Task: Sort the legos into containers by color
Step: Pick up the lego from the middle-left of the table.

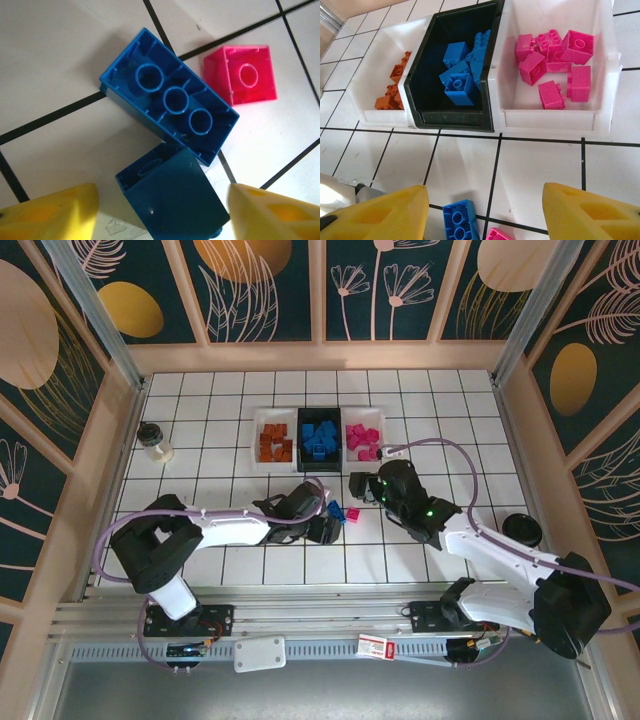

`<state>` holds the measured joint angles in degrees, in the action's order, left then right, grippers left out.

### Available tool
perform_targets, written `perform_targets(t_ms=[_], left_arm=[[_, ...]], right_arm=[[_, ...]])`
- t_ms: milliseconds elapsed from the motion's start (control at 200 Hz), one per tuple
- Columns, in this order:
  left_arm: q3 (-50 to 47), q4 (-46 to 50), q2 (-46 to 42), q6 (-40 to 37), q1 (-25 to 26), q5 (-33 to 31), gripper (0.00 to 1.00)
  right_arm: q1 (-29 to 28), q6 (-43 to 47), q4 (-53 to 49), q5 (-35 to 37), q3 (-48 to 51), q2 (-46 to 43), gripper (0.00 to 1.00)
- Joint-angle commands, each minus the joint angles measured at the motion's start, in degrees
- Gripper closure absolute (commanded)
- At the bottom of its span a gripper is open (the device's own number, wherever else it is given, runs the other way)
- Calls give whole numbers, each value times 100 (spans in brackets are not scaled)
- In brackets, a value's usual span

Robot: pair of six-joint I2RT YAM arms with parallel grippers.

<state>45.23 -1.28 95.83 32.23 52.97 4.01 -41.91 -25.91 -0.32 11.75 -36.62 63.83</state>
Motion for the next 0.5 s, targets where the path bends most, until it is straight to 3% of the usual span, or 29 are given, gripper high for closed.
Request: perform_targets(t_ms=[0,160,305,496], left_arm=[[8,164,121,10,37,-155,43],[-183,222,-132,99,21,-438,59],[-343,397,-569,108,-120,-723,73],[-247,108,-1203,196,-983,-659,79]], right_arm=[[34,-142,-53,121,101,40,38],[38,-72,-68,-210,106,303,37],[25,-115,-127,-91,114,496,37],[25,-212,12,-16,268,335,37]])
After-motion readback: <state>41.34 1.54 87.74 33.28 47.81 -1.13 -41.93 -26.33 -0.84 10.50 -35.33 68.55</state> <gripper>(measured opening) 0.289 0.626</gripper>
